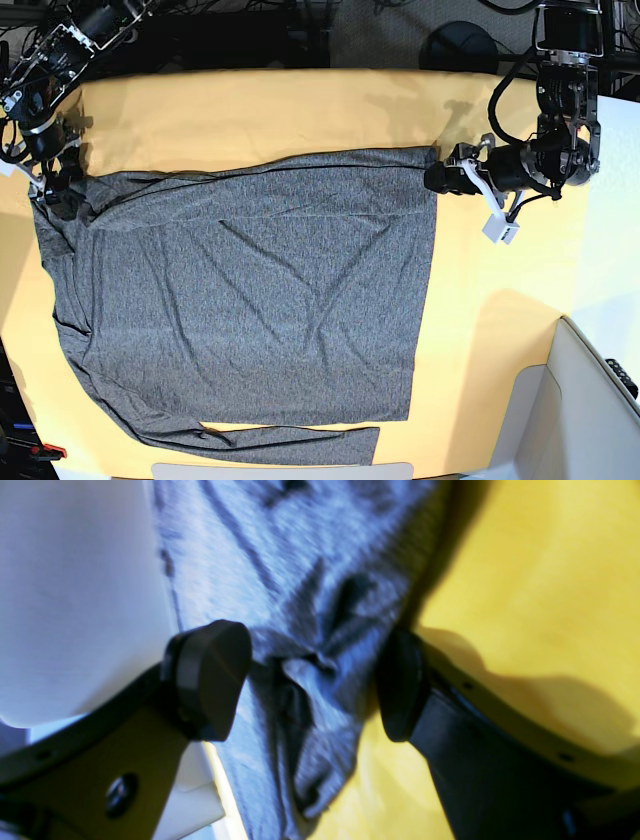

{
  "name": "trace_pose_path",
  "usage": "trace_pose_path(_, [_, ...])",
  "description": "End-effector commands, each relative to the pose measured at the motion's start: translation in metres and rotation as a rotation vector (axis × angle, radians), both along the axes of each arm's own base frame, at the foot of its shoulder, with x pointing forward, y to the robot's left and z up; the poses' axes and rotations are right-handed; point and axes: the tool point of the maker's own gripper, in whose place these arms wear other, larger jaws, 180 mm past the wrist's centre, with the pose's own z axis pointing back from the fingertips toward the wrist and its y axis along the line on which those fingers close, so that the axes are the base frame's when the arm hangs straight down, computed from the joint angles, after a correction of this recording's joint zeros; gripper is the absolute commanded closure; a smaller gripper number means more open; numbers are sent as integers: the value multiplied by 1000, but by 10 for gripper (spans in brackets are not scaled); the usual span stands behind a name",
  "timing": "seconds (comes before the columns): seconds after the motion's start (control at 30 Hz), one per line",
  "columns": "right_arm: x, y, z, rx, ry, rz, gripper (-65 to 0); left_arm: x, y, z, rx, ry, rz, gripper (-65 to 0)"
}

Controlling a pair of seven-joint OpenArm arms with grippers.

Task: Fold the T-shirt properly
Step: 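Open both grippers and regrasp the shirt edge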

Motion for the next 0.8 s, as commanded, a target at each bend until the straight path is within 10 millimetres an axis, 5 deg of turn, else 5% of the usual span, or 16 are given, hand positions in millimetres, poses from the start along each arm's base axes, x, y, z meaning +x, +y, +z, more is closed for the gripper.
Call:
trace_pose_path(0.0, [-6, -3, -11, -4, 55, -21, -420, 8, 2, 12, -5, -41, -2, -227])
trace_pose_path(0.4, [-3, -11, -14, -71, 95, -35, -415, 10, 5, 13, -4, -44, 15, -227])
trace_pose_path(0.47, [-4, -11, -15, -72, 101, -35, -356, 13, 12, 15, -4, -52, 41, -227])
trace_pose_path(0.6, [-7, -10, -20, -81, 118, -29, -123, 8, 40, 2, -12, -1, 135, -229])
trace_pose_path(0.77, [-8, -9, -21, -76, 118, -28, -101, -4, 50, -29, -39, 102, 193, -231])
